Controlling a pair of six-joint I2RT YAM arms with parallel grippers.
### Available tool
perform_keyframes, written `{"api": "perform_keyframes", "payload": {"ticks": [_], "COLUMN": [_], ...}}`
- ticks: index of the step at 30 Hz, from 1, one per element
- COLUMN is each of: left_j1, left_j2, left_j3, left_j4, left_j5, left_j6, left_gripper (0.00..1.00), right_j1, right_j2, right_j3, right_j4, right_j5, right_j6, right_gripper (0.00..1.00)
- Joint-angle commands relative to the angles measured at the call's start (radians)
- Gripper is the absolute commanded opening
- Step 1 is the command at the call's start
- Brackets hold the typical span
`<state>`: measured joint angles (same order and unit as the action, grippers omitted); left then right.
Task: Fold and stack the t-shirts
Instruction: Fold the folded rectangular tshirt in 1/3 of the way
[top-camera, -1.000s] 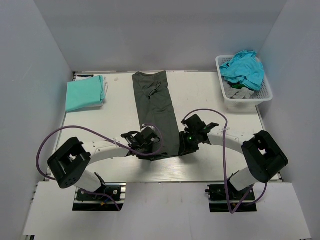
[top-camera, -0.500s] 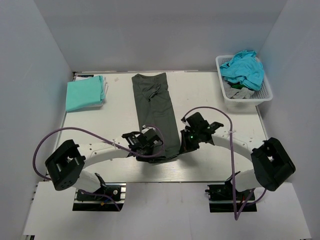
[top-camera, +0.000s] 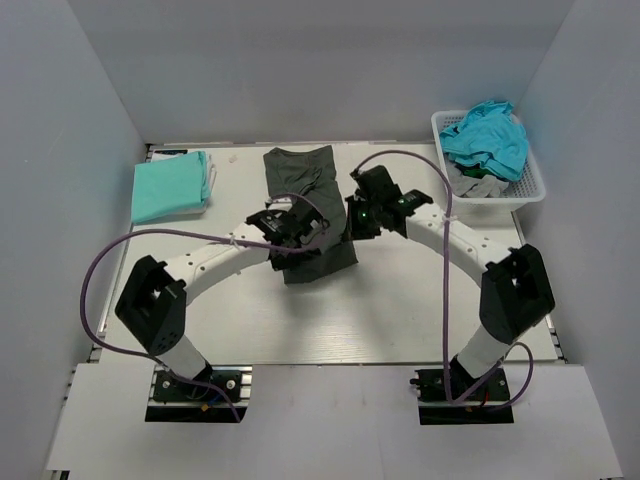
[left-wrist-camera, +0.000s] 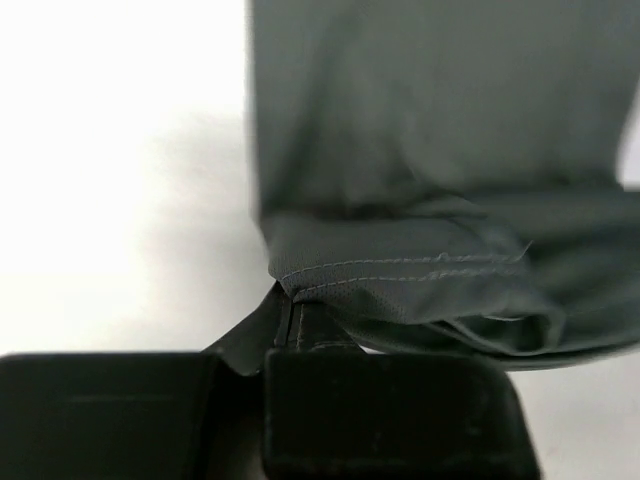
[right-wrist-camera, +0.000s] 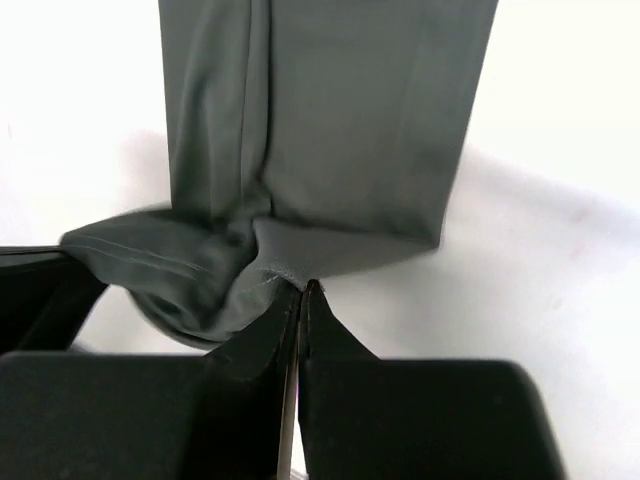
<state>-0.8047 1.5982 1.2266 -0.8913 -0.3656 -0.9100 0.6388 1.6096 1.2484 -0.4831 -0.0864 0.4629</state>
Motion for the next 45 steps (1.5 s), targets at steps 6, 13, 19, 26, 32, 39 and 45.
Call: {"api": "perform_keyframes", "payload": {"ticks": [6,13,19,26,32,39,45], "left_j1": [0.157,0.226,0.308,0.374,0.392,0.453,0.507], "left_j2": [0.035,0.182,0.238,0.31,0.404,0.512,0.64], "left_j3": [0.154,0.32,0.366,0.405,0.459,0.582,0.99], "left_j4": [0.078,0.091,0.08,0.138,0.138,0.224,0.151], "left_j5": [-0.038,-0.036,0.01,0.057,0.116,0.148,0.226], "left_j6": [0.13,0.215,0.204,0.204,0.217,0.255,0.424], "left_gripper": [0.0,0.0,0.0,0.0,0.0,0.22,1.0], "right_j1": [-0.053,-0.083,-0.108,-0.137,-0.148,-0.169,-0.22], "right_j2": [0.186,0.351,0.44,0.55,0.622,0.768,0.797], "right_j3": [0.302,0.528,0.621,0.715,0.741,0.887,0.987], "right_j4": [-0.052,-0.094,-0.091,-0.071,-0.015,0.124,0.31], "right_j5": [0.06,0.043,0.031,-0.007,-0.032,-0.041,-0.116], "right_j6": [-0.058,-0.087,-0.087,-0.087,-0.041,0.042,0.149], "right_gripper": [0.0,0.0,0.0,0.0,0.0,0.07,0.9]}}
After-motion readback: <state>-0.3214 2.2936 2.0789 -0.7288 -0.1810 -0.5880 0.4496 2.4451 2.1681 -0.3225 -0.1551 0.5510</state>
